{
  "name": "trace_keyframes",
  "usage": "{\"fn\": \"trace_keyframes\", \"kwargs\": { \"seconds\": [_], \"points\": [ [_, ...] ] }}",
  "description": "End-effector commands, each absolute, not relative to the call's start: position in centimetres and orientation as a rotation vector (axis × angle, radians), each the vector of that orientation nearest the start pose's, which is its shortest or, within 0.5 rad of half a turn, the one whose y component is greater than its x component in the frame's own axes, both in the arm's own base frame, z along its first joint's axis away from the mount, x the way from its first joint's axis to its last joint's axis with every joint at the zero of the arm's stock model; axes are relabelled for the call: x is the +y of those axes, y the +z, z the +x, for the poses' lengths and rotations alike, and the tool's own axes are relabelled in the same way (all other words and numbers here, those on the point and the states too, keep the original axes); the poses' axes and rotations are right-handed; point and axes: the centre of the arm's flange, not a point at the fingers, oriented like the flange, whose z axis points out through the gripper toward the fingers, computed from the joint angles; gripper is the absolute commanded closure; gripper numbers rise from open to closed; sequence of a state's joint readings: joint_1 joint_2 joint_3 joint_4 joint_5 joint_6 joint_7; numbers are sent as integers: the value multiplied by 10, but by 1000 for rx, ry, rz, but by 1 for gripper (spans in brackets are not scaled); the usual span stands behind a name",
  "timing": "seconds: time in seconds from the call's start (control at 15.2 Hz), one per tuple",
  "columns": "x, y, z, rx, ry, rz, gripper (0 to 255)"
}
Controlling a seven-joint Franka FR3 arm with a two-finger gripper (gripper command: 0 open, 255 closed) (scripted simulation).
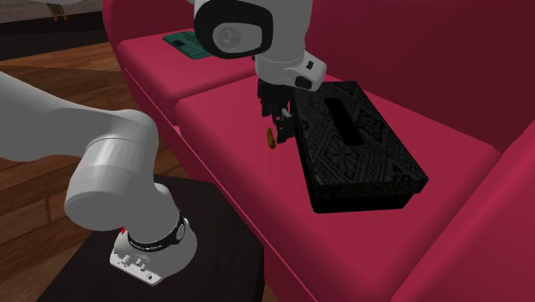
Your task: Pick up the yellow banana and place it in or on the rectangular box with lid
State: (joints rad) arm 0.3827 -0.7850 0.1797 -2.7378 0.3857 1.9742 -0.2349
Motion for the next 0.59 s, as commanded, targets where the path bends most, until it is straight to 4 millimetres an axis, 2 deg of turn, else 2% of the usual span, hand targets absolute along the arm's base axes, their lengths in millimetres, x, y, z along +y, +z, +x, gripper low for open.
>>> {"fn": "trace_keyframes", "kwargs": {
  "seconds": [0.0,0.4,0.53],
  "points": [
    [194,434,252,-878,13,-2770,0],
    [202,400,249,-878,13,-2770,0],
    [202,400,249,-878,13,-2770,0]
  ]
}}
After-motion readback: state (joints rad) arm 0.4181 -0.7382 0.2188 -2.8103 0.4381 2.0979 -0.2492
